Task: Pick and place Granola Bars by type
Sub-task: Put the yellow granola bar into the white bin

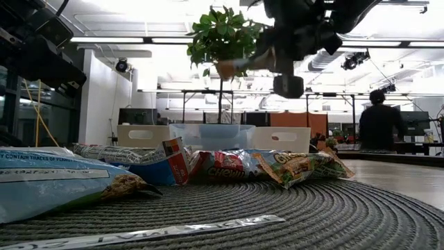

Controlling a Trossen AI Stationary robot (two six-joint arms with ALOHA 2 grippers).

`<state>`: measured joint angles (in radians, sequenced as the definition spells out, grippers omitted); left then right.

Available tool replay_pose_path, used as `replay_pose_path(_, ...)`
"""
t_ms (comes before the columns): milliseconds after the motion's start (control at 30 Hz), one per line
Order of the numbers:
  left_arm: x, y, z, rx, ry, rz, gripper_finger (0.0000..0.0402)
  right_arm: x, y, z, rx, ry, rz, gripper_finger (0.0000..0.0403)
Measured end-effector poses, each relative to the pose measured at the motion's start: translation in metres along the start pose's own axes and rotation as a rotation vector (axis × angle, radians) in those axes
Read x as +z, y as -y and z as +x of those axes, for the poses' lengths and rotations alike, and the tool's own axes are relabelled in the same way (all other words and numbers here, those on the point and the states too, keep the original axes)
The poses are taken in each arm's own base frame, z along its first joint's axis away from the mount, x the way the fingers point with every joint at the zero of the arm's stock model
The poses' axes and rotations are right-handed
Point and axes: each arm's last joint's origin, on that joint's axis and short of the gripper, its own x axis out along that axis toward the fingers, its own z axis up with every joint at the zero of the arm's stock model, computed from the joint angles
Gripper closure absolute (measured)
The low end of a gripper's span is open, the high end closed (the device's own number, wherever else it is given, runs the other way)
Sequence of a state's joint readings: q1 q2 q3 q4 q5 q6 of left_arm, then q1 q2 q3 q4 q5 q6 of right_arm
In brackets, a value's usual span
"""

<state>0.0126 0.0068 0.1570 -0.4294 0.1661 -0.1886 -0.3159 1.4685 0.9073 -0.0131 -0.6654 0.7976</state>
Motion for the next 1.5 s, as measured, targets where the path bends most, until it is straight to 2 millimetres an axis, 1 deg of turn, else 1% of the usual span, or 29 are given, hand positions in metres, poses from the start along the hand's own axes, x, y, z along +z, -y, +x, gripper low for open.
replay_pose_path(100, 0.0, 0.0, 0.0, 0.0, 0.0, 0.0, 0.0401, 0.004, 0.009, -0.005, -0.078, 0.046, 0.08, 0.0359)
replay_pose_path(233, 0.0, 0.0, 0.0, 0.001, 0.0, 0.0, 0.0401, 0.009, 0.02, -0.013, -0.186, 0.118, 0.143, 0.0359)
replay_pose_path(600, 0.0, 0.0, 0.0, 0.004, 0.001, 0.0, 0.0401, 0.022, 0.045, -0.04, -0.43, 0.309, 0.215, 0.0359)
replay_pose_path(833, 0.0, 0.0, 0.0, 0.004, 0.001, 0.0, 0.0401, 0.025, 0.059, -0.055, -0.577, 0.372, 0.243, 0.0359)
replay_pose_path(1267, 0.0, 0.0, 0.0, 0.004, 0.001, 0.0, 0.0401, 0.031, 0.069, -0.068, -0.823, 0.571, 0.241, 0.0359)
replay_pose_path(1400, 0.0, 0.0, 0.0, 0.003, 0.0, 0.0, 0.0401, 0.031, 0.07, -0.069, -0.874, 0.599, 0.241, 0.0359)
replay_pose_path(1500, 0.0, 0.0, 0.0, 0.003, 0.0, 0.0, 0.0401, 0.031, 0.075, -0.067, -0.889, 0.587, 0.246, 0.0359)
